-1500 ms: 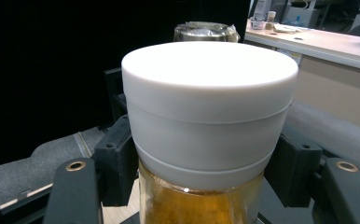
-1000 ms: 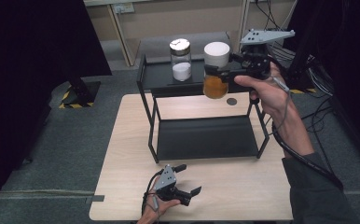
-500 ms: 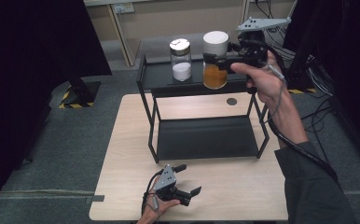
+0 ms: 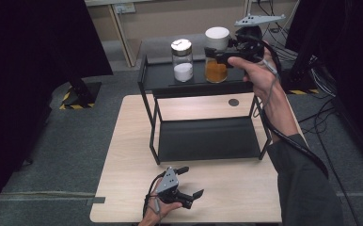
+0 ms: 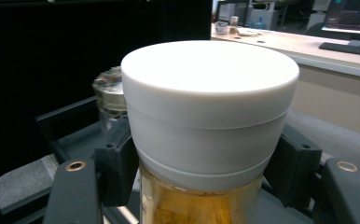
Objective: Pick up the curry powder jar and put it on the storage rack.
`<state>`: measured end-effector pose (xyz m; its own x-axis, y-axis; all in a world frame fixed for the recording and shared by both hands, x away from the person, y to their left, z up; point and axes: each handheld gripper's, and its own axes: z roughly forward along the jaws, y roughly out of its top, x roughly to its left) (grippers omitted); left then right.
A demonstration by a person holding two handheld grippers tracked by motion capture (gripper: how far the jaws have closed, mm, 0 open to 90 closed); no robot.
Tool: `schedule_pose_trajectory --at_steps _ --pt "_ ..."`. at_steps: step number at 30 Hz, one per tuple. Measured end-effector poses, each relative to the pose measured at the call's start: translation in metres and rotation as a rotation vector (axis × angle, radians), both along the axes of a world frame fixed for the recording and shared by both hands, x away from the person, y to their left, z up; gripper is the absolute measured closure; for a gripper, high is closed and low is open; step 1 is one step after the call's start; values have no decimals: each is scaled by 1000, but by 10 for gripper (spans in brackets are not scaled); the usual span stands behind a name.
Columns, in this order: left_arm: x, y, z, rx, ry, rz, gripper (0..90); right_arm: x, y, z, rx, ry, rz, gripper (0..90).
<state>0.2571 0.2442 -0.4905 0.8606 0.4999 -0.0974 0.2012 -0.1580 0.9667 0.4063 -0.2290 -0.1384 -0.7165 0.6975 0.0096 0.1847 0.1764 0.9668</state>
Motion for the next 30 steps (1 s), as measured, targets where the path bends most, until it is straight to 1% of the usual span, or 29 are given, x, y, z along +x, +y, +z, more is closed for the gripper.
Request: schedule_pose_trajectory --at_steps 6,10,12,17,24,25,26,28,30 --pt "0 0 0 -1 1 -1 14 6 6 -4 -8 -8 -34 352" --pt "0 0 0 2 -1 -6 14 8 7 -6 -11 -9 -44 352" --pt "0 0 0 -1 0 -5 14 8 7 -8 -3 -14 -45 352" --pt "0 0 0 1 -2 -6 14 7 9 -9 -4 -20 -55 351" --pt "-1 -1 0 2 -1 -7 14 8 6 -12 4 -22 -51 349" --pt "0 -1 0 4 0 -7 14 9 4 -11 5 -20 -42 316" --pt "0 -1 0 4 1 -8 14 9 4 -11 5 -20 -42 316" --pt "0 -1 0 5 1 -8 14 8 2 -9 8 -12 -34 235" --pt "0 -2 0 6 2 -9 13 6 2 -5 -19 -10 -31 169"
